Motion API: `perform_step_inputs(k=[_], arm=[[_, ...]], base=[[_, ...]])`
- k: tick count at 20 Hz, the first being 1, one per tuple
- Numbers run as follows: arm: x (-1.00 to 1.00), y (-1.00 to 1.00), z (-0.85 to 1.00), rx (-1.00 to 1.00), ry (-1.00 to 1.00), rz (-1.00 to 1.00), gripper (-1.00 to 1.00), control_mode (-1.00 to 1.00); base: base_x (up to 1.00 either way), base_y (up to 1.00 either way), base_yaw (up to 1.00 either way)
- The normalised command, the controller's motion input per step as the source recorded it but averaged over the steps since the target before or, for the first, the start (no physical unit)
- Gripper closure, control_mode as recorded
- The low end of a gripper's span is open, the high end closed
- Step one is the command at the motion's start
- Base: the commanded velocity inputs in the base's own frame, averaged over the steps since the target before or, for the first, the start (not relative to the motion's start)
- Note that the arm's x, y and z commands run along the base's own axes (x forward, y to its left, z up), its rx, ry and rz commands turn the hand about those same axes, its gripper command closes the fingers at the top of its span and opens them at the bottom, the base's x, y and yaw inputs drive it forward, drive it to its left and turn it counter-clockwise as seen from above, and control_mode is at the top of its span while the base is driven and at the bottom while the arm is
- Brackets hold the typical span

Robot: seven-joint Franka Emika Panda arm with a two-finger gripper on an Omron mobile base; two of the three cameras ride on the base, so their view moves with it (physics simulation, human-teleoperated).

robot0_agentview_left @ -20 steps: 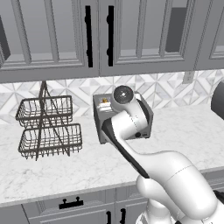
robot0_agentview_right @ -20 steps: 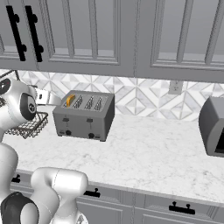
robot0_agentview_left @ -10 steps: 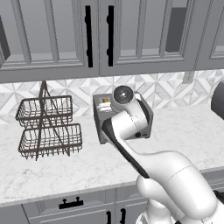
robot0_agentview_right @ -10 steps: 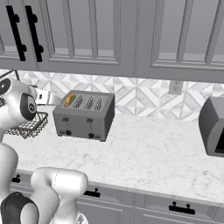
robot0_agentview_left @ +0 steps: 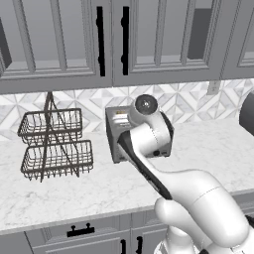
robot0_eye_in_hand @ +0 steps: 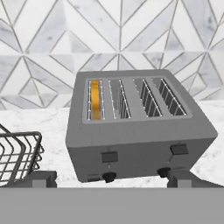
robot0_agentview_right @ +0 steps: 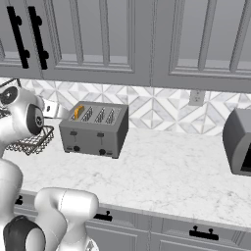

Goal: Start the toaster. Once the lever pops up, take the bread to the plate on the dining counter.

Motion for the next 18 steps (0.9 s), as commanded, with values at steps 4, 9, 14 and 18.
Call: perform_step_inputs(k=[4, 9, 14, 18], arm=[[0.16, -0.01, 0.00, 0.13, 0.05, 0.02, -1.00, -1.00], [0.42, -0.05, 0.00, 0.02, 0.07, 0.00, -1.00, -1.00], [0.43, 0.00, -0.01, 0.00, 0.08, 0.00, -1.00, -1.00], [0.46, 0.00, -0.13, 0.00, 0.07, 0.00, -1.00, -1.00]], base=[[0.00, 0.00, 0.00], [0.00, 0.00, 0.00], [0.00, 0.00, 0.00], [0.00, 0.00, 0.00]])
